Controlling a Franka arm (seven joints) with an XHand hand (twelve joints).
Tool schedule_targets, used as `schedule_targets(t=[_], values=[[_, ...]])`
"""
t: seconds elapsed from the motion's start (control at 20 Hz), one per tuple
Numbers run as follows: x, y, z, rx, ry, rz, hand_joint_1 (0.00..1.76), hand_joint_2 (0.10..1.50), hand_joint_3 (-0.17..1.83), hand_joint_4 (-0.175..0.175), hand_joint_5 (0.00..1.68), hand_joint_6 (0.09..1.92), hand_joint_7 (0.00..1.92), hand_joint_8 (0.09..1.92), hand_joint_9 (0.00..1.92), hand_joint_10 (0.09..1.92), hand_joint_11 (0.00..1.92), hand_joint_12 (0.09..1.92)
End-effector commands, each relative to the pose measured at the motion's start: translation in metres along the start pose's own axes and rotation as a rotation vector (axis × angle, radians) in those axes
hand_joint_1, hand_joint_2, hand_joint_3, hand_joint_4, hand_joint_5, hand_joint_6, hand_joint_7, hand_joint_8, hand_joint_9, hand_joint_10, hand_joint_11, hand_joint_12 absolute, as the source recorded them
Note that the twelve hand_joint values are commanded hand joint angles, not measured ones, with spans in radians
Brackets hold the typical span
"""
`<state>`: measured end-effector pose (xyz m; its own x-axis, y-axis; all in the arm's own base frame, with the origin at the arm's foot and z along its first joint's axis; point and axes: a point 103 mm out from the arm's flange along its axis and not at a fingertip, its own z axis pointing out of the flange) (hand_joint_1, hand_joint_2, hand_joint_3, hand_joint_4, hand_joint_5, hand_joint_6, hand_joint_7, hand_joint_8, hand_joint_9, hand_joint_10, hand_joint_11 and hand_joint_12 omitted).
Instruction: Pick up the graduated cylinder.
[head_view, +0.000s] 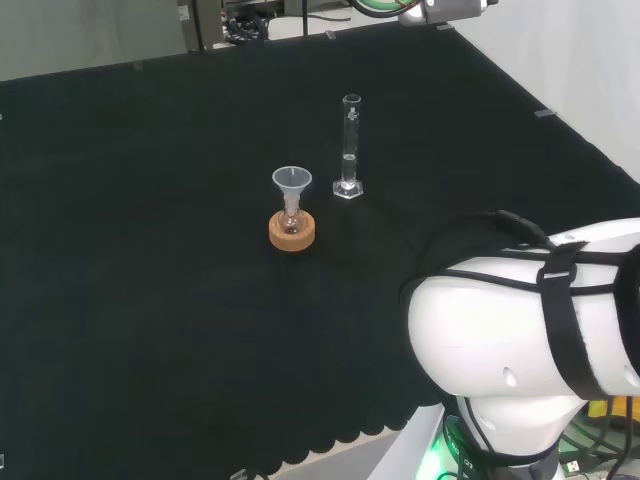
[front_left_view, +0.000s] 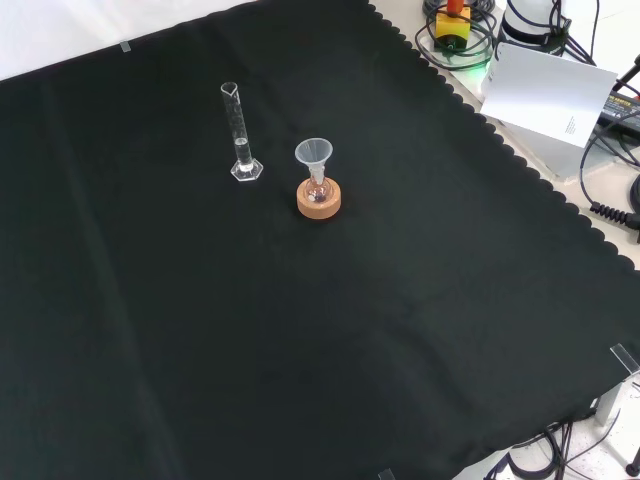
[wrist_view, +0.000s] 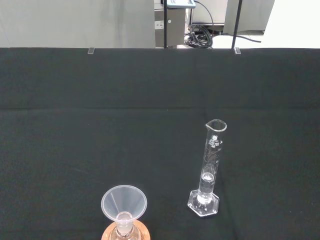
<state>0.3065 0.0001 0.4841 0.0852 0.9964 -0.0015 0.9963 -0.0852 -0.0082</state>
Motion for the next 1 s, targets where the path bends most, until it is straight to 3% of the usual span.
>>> schedule_targets(t=[0.05, 0.25, 0.6, 1.0], values=[[-0.001, 0.001, 0.0, -0.007, -0.006, 0.001, 0.02, 1.12, 0.54, 0.005, 0.19, 0.25, 0.1, 0.58, 0.3, 0.65, 0.18, 1.29], [-0.005, 0.003, -0.001, -0.003, -0.006, 0.006, 0.0, 1.2, 0.39, 0.005, 0.25, 0.11, 0.1, 0.55, 0.31, 0.63, 0.15, 1.35], [-0.011, 0.007, 0.004, 0.007, -0.005, 0.025, 0.0, 1.21, 0.37, 0.006, 0.26, 0.09, 0.1, 0.55, 0.31, 0.62, 0.15, 1.35], [-0.037, 0.023, 0.032, 0.03, 0.021, 0.087, 0.0, 1.23, 0.34, 0.006, 0.27, 0.09, 0.11, 0.55, 0.32, 0.62, 0.16, 1.35]])
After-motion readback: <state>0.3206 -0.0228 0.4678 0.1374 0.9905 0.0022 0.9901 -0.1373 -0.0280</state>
